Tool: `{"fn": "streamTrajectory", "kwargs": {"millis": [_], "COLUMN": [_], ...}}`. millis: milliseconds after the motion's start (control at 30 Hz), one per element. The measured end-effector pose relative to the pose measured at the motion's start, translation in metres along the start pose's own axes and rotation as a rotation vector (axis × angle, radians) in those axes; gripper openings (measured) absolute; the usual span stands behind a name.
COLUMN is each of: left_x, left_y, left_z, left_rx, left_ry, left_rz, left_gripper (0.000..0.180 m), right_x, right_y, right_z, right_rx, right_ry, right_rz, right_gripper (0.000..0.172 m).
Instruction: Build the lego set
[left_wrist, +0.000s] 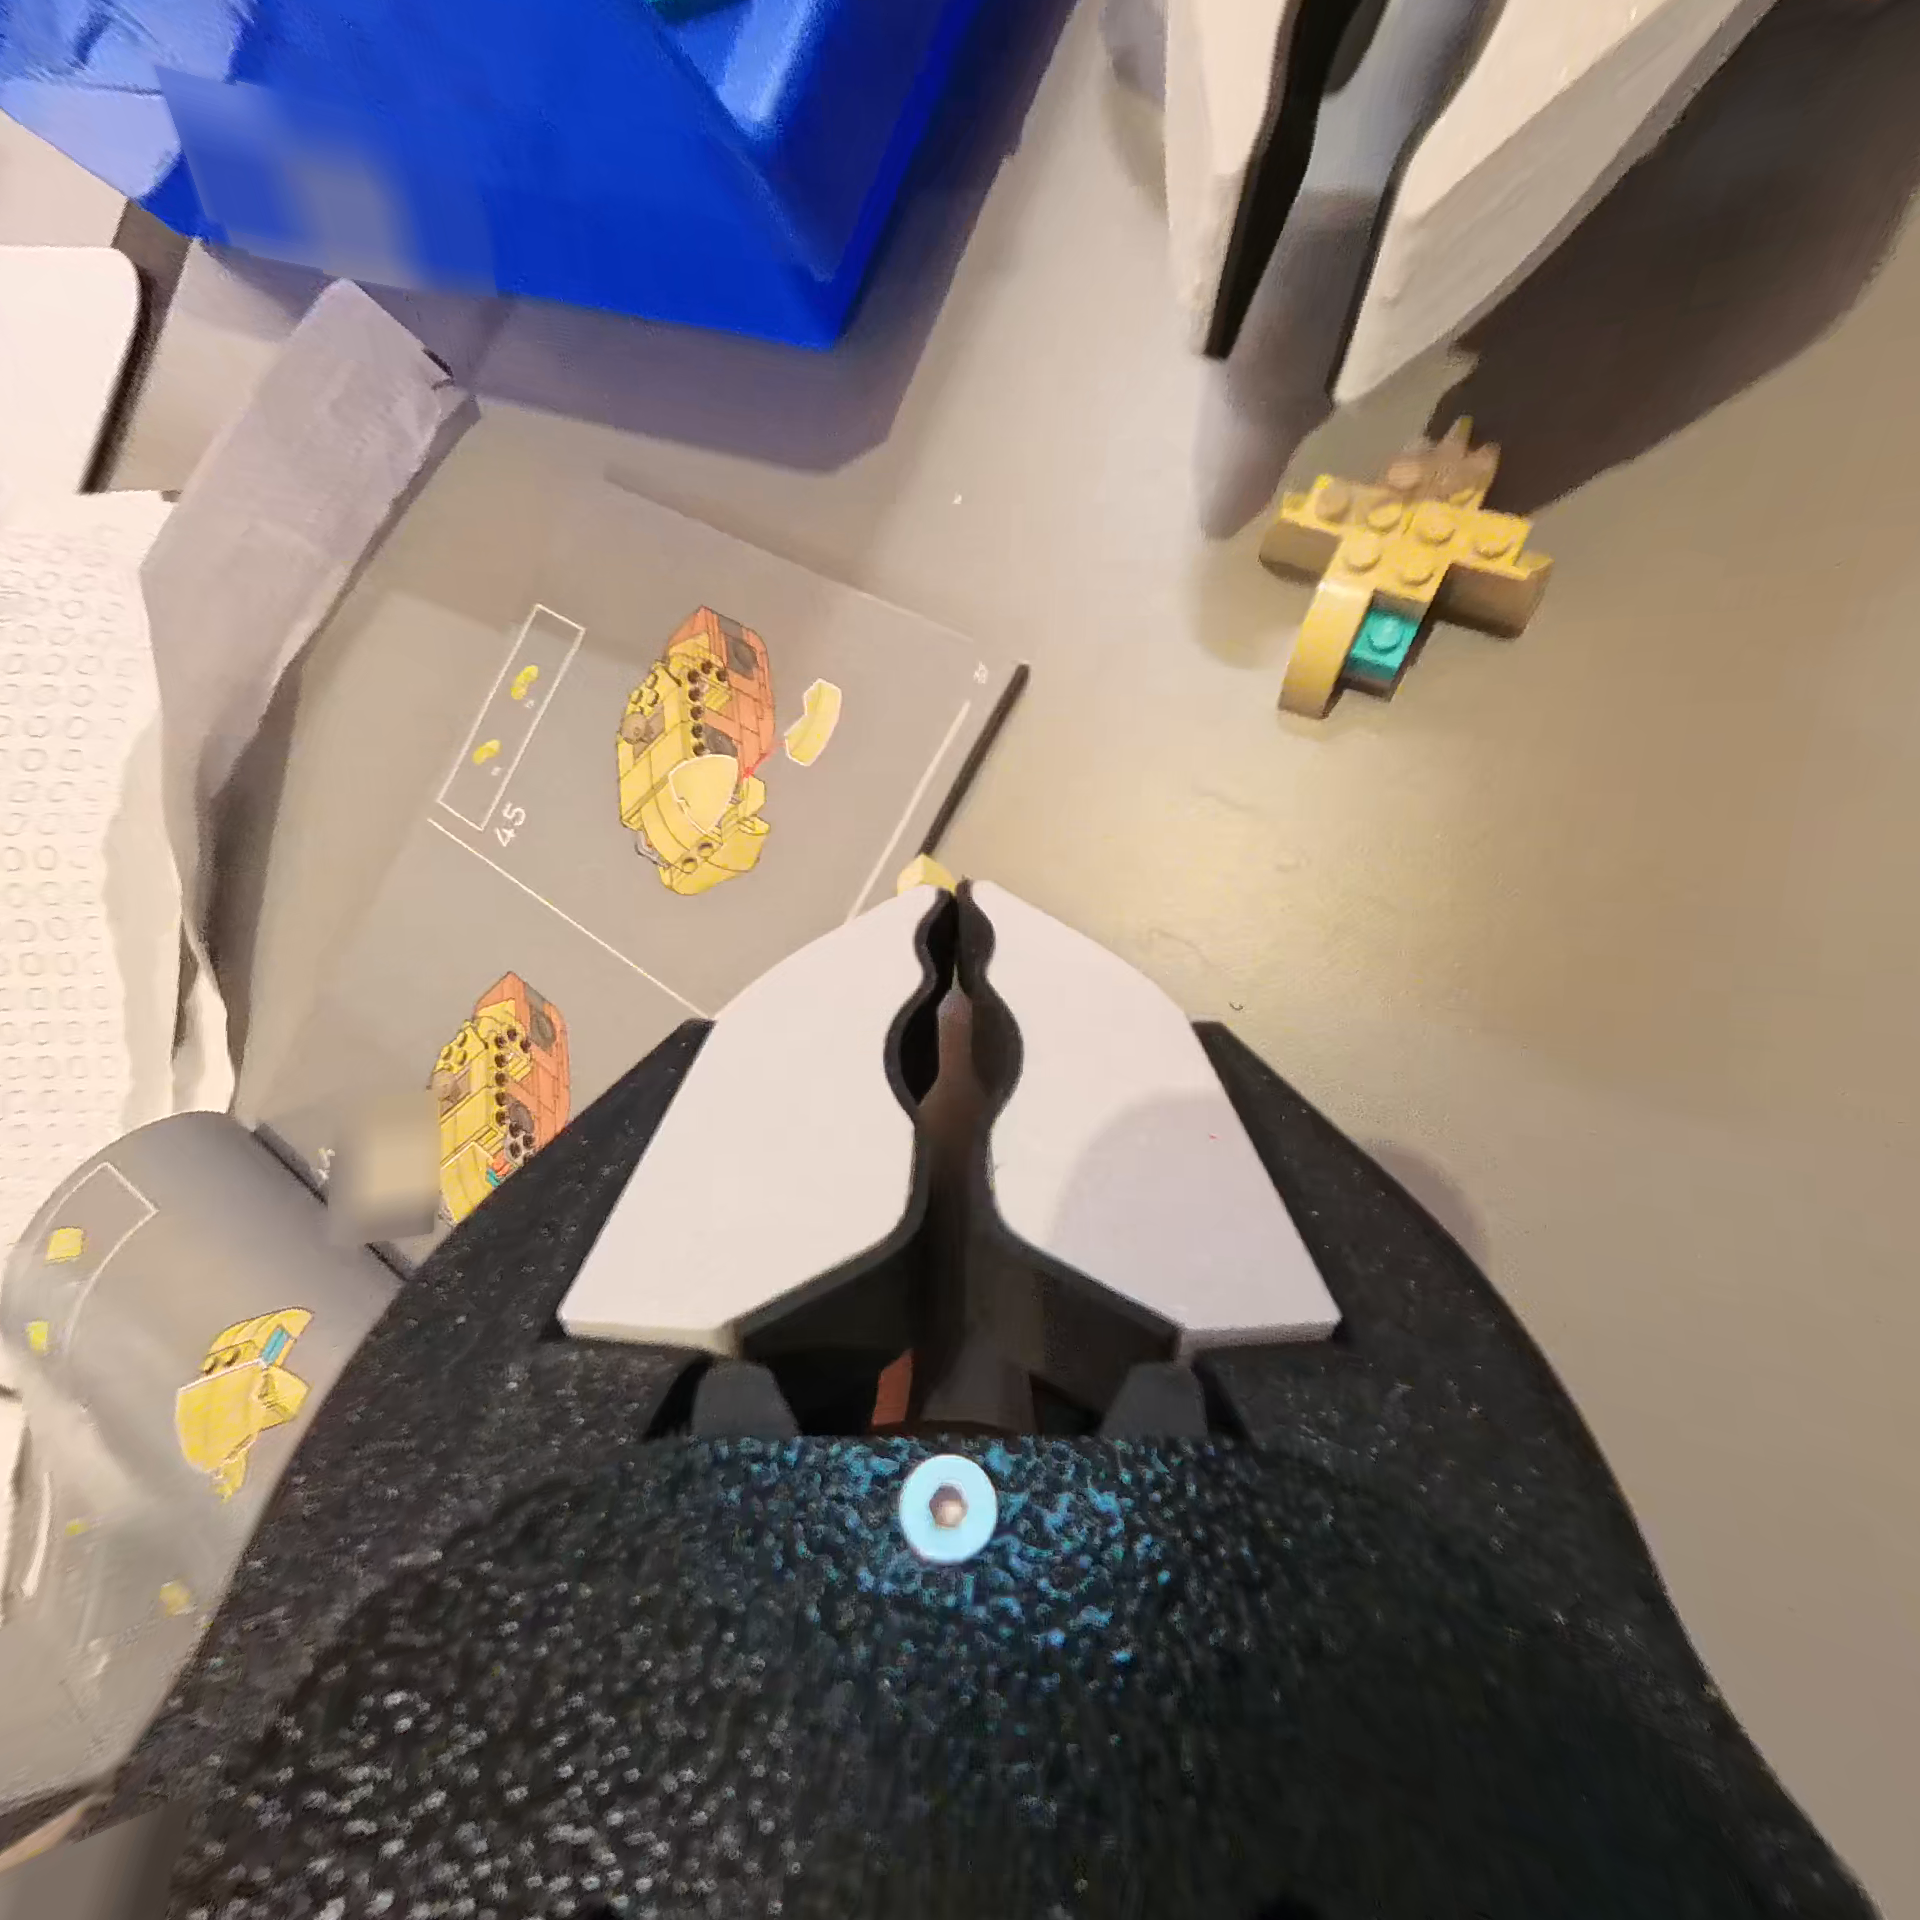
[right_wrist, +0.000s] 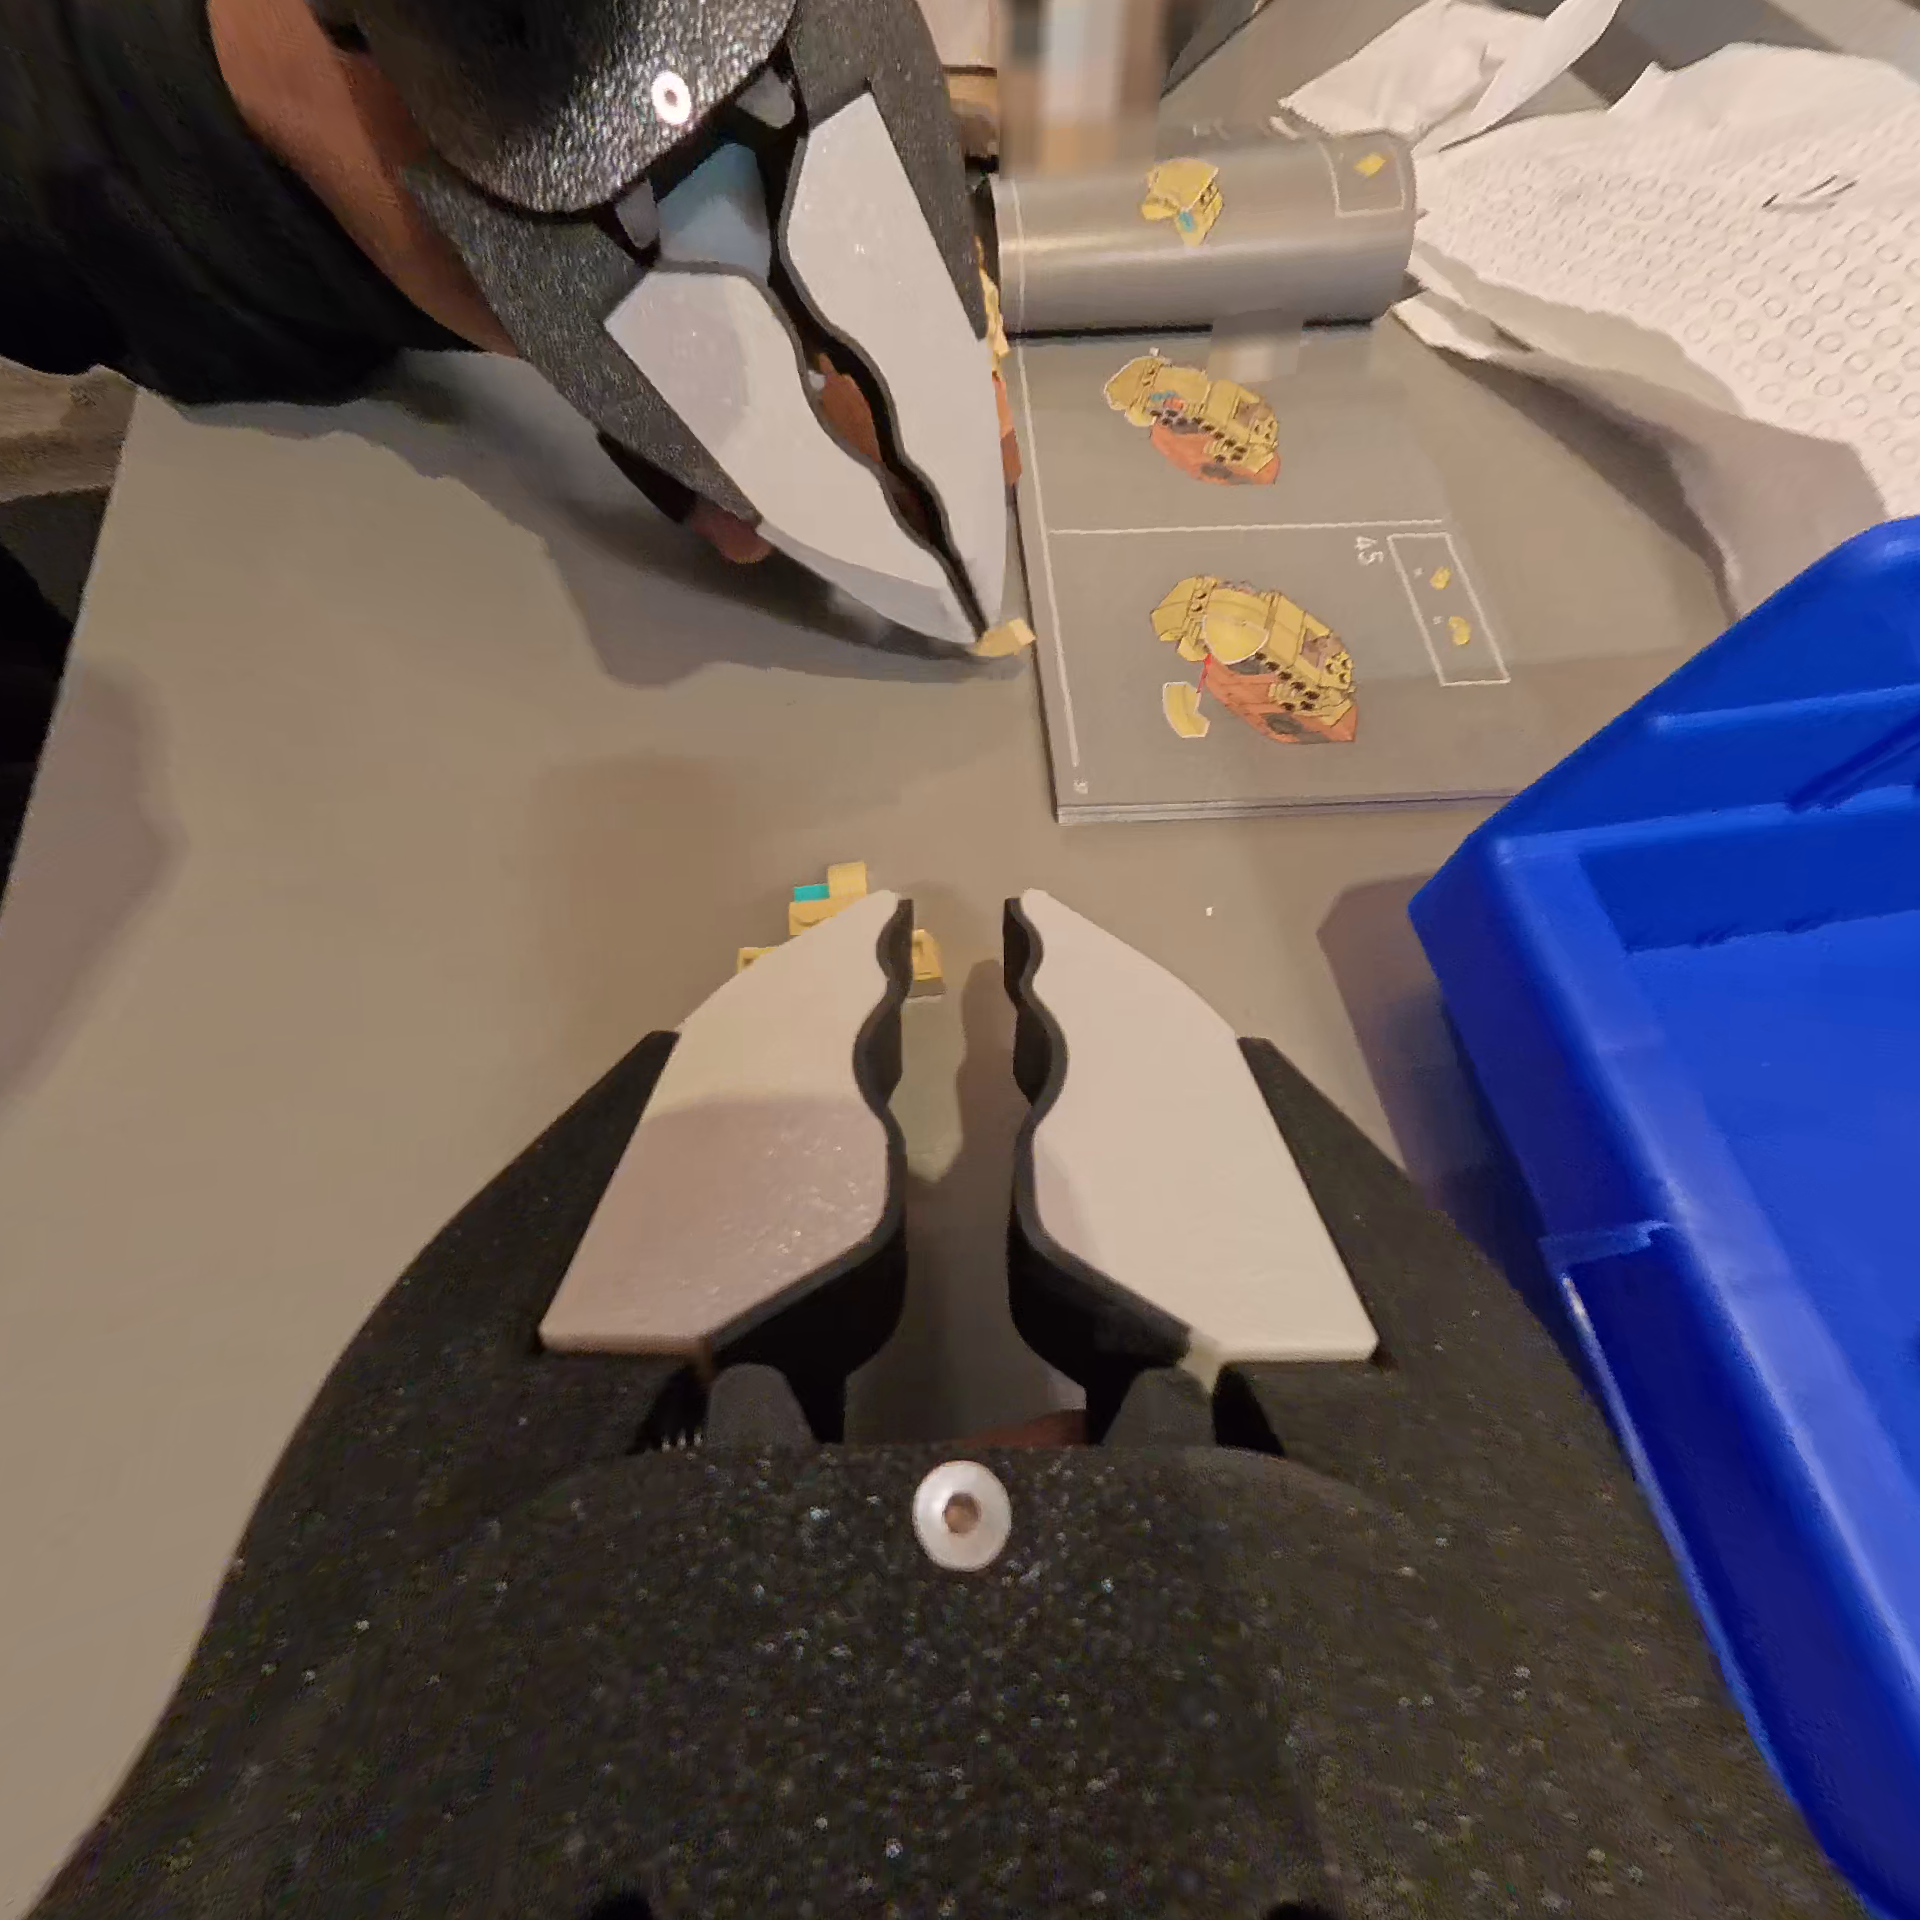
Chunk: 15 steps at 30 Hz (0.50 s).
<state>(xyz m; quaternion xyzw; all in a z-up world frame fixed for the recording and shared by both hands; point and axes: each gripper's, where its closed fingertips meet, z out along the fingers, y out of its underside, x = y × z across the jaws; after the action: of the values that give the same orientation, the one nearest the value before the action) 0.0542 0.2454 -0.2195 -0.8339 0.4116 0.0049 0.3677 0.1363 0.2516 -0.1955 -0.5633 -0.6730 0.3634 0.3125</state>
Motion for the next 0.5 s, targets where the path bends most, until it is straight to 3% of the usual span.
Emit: {"fn": "streamTrajectory", "kwargs": {"millis": [33, 167, 367, 500], "left_x": [-0.002, 0.0, 0.024, 0.03], "left_y": [-0.002, -0.014, -0.064, -0.082], "left_z": [-0.001, -0.011, -0.049, -0.067], "left_rx": [0.018, 0.119, 0.471, 0.599], "left_ry": [0.003, 0.076, 0.461, 0.669], "left_rz": [-0.015, -0.087, -0.335, -0.512], "left_gripper": [0.0, 0.0, 0.0, 0.0], "right_x": [0.001, 0.004, 0.001, -0.005], "right_y": [-0.001, -0.007, -0.032, -0.044], "right_z": [0.0, -0.003, -0.017, -0.026], "right_rx": [0.01, 0.05, 0.18, 0.266], "right_ry": [0.01, 0.039, 0.138, 0.235], "right_rz": [-0.019, -0.076, -0.313, -0.521], "right_gripper": [0.016, 0.016, 0.016, 0.017]}}
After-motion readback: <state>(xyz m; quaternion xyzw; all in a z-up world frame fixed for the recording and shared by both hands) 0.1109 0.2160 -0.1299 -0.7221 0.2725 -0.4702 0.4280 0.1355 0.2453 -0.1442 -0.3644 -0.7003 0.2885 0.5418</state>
